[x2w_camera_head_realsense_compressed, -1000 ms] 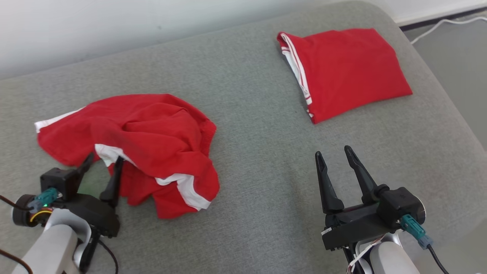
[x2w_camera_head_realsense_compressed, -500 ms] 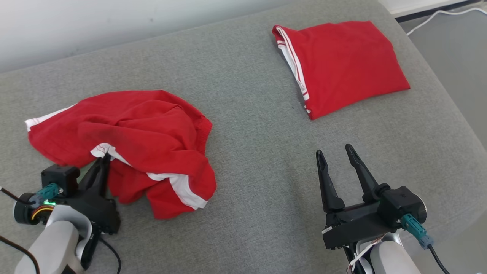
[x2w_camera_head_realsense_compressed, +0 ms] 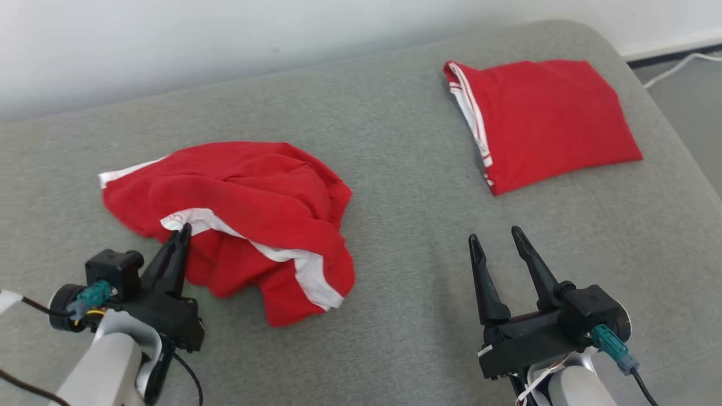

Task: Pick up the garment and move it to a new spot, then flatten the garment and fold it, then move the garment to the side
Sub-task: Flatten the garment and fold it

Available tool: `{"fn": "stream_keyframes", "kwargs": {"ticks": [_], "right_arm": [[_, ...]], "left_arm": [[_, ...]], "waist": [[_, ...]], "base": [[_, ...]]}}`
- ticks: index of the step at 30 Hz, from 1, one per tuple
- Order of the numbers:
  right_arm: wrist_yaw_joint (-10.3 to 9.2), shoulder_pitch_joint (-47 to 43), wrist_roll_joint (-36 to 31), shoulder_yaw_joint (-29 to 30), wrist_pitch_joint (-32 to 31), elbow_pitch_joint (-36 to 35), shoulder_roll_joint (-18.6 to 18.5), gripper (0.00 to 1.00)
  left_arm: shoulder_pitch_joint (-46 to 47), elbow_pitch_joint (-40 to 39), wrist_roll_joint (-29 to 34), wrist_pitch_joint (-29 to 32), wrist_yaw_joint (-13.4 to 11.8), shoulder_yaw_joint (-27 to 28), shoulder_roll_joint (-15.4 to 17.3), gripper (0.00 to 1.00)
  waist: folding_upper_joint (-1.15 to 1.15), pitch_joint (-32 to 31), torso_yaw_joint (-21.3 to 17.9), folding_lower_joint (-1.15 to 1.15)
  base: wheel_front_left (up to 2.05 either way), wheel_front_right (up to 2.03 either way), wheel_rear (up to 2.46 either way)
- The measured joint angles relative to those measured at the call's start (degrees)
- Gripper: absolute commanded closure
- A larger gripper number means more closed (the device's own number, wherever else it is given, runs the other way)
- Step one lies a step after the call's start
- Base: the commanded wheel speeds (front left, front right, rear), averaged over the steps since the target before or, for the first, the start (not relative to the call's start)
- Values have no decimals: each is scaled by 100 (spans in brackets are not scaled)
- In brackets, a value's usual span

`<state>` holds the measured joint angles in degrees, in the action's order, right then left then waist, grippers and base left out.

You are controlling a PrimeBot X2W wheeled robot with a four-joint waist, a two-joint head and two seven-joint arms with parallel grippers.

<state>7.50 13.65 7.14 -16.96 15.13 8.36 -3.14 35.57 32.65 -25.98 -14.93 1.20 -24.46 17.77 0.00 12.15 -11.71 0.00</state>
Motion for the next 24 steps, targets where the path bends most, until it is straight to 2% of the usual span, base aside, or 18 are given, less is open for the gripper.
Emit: {"fn": "stream_keyframes", "kwargs": {"ticks": [9, 17, 24], "right_arm": [[0, -60, 47, 13, 0, 43, -13, 0], [0, -117, 49, 15, 0, 90, -12, 0], [0, -130, 58, 15, 0, 136, -12, 0]], "left_arm": [[-566, -695, 64, 0, -186, 86, 44, 100], [-1276, -1411, 40, 22, -456, 234, 368, 100], [-1966, -2120, -31, 110, -745, 304, 522, 100]], "waist": [[0, -193, 512, 0], [0, -317, 898, 0], [0, -385, 1038, 0]], "base": [[0, 0, 0], [0, 0, 0], [0, 0, 0]]}}
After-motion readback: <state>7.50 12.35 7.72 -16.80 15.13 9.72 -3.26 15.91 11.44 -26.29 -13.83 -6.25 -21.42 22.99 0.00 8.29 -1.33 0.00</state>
